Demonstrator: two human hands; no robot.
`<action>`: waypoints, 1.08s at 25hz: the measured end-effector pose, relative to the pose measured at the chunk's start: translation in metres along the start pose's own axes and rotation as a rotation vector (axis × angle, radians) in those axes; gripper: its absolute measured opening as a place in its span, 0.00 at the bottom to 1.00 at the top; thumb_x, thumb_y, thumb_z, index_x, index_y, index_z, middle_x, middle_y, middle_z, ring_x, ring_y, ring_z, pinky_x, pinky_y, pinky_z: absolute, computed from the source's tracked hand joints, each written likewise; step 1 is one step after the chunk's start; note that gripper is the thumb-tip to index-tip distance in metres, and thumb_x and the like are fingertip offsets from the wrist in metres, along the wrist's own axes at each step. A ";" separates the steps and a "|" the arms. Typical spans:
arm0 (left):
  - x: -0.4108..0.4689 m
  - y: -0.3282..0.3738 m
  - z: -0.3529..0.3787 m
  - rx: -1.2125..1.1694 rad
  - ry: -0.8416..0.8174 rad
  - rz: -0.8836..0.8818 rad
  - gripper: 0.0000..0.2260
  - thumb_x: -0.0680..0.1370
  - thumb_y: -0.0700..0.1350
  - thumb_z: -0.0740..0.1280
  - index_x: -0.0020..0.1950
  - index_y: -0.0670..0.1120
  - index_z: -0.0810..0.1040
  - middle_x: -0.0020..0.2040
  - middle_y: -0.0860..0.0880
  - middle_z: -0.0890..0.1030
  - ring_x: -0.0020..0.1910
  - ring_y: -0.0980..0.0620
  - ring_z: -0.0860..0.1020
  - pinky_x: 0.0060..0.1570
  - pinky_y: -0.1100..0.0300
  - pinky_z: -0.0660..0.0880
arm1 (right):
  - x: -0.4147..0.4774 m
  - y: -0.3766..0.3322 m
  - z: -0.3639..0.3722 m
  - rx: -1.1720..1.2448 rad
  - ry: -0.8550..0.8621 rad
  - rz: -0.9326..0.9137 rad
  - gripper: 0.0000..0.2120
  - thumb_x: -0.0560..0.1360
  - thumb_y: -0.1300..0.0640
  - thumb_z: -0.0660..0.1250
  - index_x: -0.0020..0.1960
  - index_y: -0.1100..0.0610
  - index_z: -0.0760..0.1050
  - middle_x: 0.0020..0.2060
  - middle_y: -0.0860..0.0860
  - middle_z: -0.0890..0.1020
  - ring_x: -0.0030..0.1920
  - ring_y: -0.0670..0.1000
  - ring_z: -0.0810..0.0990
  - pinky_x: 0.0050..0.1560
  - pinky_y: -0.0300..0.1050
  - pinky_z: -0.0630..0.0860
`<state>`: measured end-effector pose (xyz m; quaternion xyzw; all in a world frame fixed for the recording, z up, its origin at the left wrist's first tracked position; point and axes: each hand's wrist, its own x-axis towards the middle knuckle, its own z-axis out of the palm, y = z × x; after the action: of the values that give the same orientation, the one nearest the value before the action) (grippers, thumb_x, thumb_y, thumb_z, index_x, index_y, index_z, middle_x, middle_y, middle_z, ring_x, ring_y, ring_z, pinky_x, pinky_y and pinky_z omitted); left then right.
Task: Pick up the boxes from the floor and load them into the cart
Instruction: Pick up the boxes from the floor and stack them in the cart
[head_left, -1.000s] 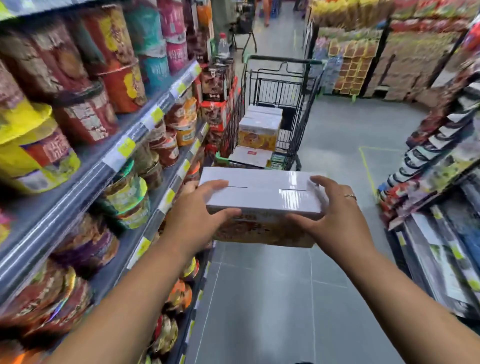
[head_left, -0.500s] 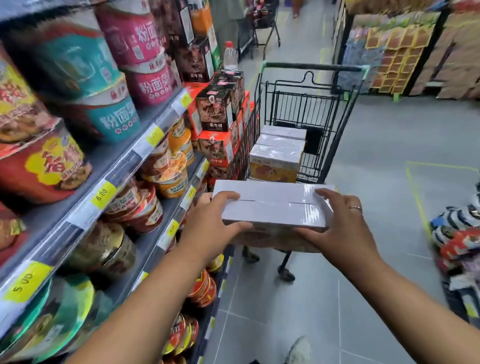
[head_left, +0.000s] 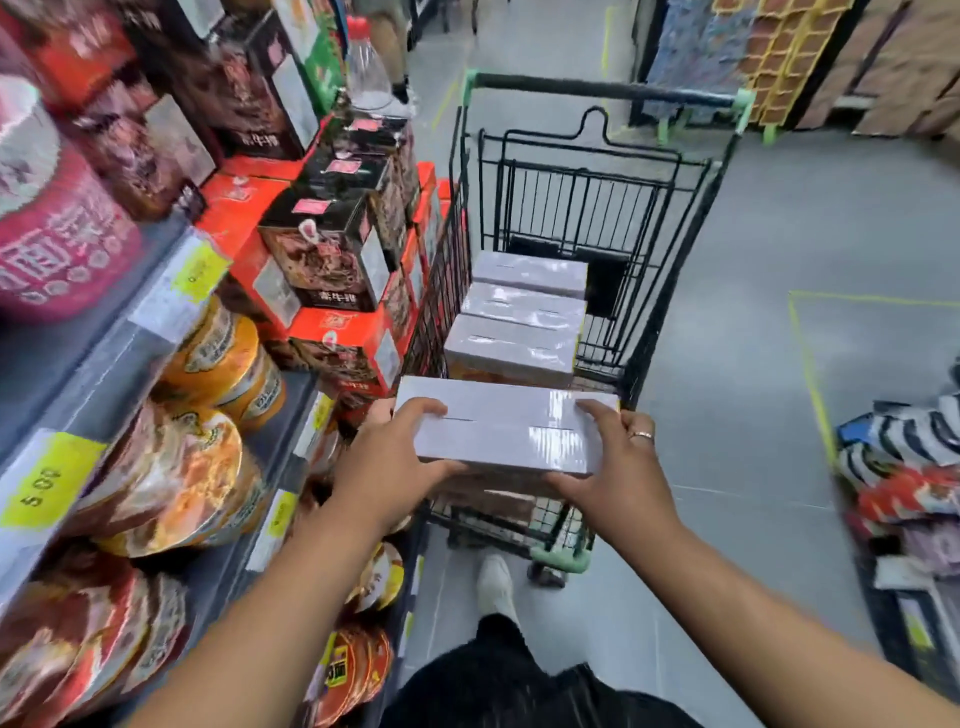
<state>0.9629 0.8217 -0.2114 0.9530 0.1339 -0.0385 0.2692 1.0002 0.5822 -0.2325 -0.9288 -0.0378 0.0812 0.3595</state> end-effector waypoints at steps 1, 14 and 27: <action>0.021 -0.005 0.007 -0.004 -0.034 -0.002 0.25 0.68 0.57 0.76 0.61 0.62 0.71 0.61 0.50 0.68 0.60 0.45 0.72 0.52 0.56 0.72 | 0.015 0.003 0.008 -0.008 0.000 0.032 0.38 0.65 0.47 0.78 0.71 0.43 0.64 0.67 0.53 0.61 0.64 0.56 0.70 0.62 0.47 0.72; 0.198 -0.049 0.090 0.182 -0.300 0.013 0.28 0.69 0.54 0.75 0.65 0.54 0.68 0.59 0.43 0.68 0.59 0.39 0.71 0.59 0.50 0.70 | 0.158 0.041 0.093 -0.083 -0.113 0.291 0.27 0.63 0.51 0.79 0.58 0.54 0.72 0.61 0.57 0.64 0.57 0.61 0.74 0.56 0.45 0.71; 0.230 -0.071 0.128 0.282 -0.398 0.012 0.31 0.72 0.61 0.71 0.69 0.53 0.64 0.67 0.41 0.61 0.64 0.39 0.66 0.62 0.48 0.69 | 0.190 0.062 0.116 -0.246 -0.321 0.292 0.23 0.71 0.59 0.71 0.63 0.51 0.67 0.66 0.59 0.62 0.47 0.59 0.79 0.46 0.44 0.73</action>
<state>1.1643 0.8674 -0.3894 0.9555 0.0660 -0.2422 0.1547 1.1675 0.6378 -0.3820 -0.9364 0.0307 0.2736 0.2175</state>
